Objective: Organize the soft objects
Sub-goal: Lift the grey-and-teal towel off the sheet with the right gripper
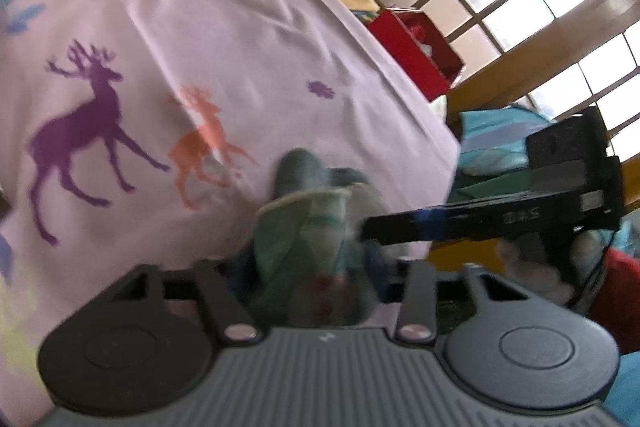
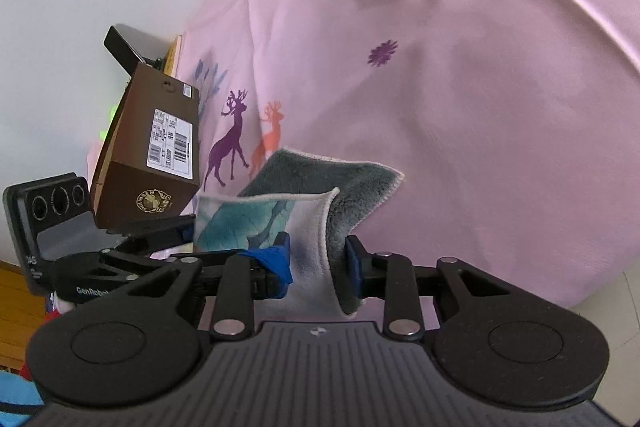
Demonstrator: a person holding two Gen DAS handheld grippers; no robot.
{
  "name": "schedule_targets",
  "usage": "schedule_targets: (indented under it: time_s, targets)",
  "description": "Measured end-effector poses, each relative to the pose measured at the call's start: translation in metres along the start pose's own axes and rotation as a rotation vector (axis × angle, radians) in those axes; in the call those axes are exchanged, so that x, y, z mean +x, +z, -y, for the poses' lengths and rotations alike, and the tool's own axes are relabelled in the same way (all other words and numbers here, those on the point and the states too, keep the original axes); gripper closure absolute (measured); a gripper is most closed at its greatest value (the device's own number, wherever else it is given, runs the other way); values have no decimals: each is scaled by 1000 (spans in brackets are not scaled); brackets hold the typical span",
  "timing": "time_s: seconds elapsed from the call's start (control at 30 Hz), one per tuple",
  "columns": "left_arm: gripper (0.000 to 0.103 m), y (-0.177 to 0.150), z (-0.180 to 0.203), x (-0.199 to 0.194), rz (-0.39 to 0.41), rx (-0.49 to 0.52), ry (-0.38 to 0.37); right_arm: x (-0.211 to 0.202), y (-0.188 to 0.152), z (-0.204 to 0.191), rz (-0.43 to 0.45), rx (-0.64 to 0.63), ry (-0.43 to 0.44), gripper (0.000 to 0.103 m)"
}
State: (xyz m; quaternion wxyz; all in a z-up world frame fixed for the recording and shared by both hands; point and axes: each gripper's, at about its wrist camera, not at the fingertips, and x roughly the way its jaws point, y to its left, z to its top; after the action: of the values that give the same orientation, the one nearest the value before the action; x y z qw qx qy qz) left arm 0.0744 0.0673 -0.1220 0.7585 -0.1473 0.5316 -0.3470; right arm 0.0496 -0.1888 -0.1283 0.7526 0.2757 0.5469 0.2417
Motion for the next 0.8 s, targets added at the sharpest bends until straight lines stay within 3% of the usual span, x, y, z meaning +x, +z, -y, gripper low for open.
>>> schedule_targets:
  time_s: [0.13,0.37,0.6,0.8]
  targets:
    - [77,-2,3,-4,23,-19,-15,7,5,-17,-12,-39,9,96]
    - [79,3,10,-60,219,-53,-18,11,30,-62,-30,-164,123,100]
    - [79,-1,13,-130,423,-85,46,19,57,-115,-39,-297,259,102]
    - [79,-15,4,-148,472,-143,106,32,72,-125,-46,-343,256,102]
